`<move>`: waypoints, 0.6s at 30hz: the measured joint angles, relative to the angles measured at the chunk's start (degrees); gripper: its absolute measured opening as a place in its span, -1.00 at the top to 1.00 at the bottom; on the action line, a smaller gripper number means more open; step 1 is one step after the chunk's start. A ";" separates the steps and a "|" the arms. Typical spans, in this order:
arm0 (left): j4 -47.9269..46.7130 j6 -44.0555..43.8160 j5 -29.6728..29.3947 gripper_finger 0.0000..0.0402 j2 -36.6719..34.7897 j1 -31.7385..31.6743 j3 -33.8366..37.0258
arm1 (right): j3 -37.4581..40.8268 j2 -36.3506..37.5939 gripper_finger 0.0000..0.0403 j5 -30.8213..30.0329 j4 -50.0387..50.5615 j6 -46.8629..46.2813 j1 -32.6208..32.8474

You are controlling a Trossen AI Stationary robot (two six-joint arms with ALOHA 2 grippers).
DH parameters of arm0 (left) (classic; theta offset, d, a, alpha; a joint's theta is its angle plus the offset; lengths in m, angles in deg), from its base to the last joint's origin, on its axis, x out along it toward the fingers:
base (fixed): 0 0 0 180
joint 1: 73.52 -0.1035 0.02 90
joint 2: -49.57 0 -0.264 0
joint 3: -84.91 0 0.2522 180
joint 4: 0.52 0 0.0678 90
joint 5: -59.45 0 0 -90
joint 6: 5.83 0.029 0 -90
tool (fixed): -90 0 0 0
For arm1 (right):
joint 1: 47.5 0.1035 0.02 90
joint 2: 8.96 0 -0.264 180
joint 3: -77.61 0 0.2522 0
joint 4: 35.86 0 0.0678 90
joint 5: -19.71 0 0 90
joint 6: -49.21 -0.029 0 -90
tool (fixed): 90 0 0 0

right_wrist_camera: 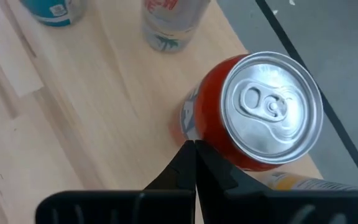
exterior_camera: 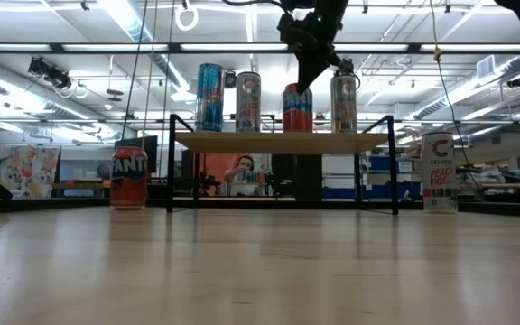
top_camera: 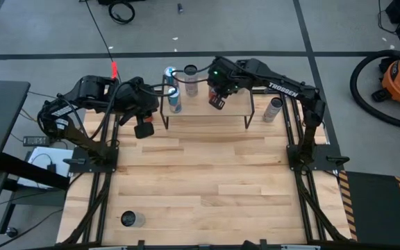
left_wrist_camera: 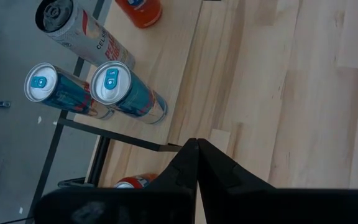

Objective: Place canned beverage on shelf
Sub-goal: Put the bottom orange soda can on the shelf, then put the white pink soda can on the shelf aligned with the other white pink soda can

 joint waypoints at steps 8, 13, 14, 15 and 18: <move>0.00 0.00 0.00 0.95 0.00 0.02 0.00 | 0.02 0.00 0.97 -0.06 -0.45 0.31 -1.36; 0.00 0.00 -0.01 0.95 0.00 0.01 0.00 | 0.04 0.00 0.97 1.30 -0.48 0.42 -1.58; -0.02 0.00 0.00 0.95 0.00 0.01 0.02 | 0.06 0.09 0.97 1.33 -0.36 0.40 -1.45; -0.02 0.00 0.00 0.95 0.00 0.01 0.00 | 0.07 0.25 0.97 1.31 -0.06 0.41 -1.20; -0.02 0.00 0.00 0.95 0.00 0.02 0.01 | 0.07 0.94 0.97 1.36 0.95 0.40 -0.13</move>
